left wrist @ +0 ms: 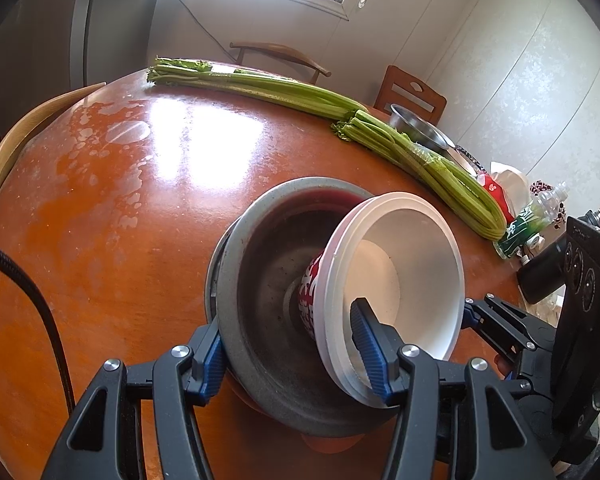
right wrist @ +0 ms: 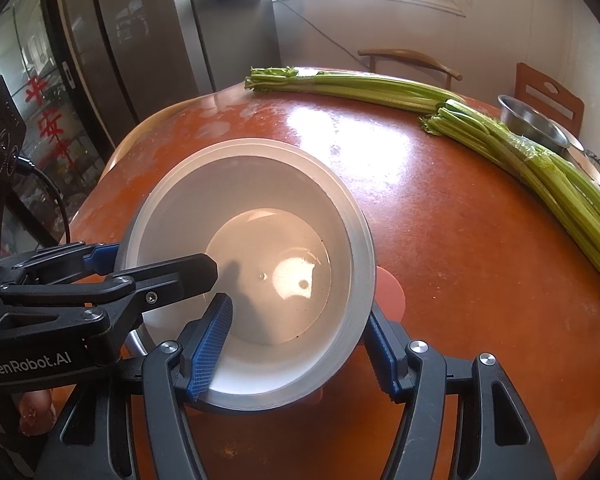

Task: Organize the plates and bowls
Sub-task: 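Carry the steel bowl stack with the right gripper onto the steel tray, then open the right gripper and release the steel bowl rim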

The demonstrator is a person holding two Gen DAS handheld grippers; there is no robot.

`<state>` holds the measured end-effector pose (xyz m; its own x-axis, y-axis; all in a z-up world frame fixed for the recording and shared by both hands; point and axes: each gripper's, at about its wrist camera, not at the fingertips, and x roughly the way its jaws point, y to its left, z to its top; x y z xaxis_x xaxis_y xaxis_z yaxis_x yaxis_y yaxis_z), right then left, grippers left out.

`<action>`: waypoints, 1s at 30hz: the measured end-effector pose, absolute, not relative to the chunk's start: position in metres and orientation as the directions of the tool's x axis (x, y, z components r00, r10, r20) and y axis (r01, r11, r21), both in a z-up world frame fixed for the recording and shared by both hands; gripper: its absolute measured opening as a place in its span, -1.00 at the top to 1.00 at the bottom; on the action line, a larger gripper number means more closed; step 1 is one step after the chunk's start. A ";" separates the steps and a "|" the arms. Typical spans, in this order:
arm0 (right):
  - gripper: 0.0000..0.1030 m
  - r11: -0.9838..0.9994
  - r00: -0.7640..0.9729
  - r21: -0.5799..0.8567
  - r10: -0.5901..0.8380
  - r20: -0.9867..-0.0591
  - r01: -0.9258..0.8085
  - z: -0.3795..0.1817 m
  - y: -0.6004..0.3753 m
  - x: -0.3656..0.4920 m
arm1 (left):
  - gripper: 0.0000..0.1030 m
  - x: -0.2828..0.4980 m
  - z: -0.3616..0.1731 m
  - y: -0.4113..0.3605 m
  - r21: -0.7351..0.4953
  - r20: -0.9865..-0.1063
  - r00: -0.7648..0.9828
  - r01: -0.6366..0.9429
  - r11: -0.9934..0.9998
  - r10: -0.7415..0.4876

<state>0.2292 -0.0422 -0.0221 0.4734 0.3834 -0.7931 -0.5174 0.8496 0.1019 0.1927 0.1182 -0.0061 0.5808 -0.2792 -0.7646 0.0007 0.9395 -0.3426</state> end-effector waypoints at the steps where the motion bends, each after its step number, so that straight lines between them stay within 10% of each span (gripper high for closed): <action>1: -0.29 0.851 0.475 0.102 0.382 -0.793 -0.515 -0.022 -0.043 0.230 | -0.10 0.192 -0.006 0.118 -0.343 -0.764 0.581 0.000 0.939 -0.279; 30: -0.29 0.865 0.499 0.125 0.392 -0.773 -0.485 -0.013 -0.060 0.224 | -0.11 0.173 0.013 0.114 -0.259 -0.751 0.634 -0.026 0.965 -0.185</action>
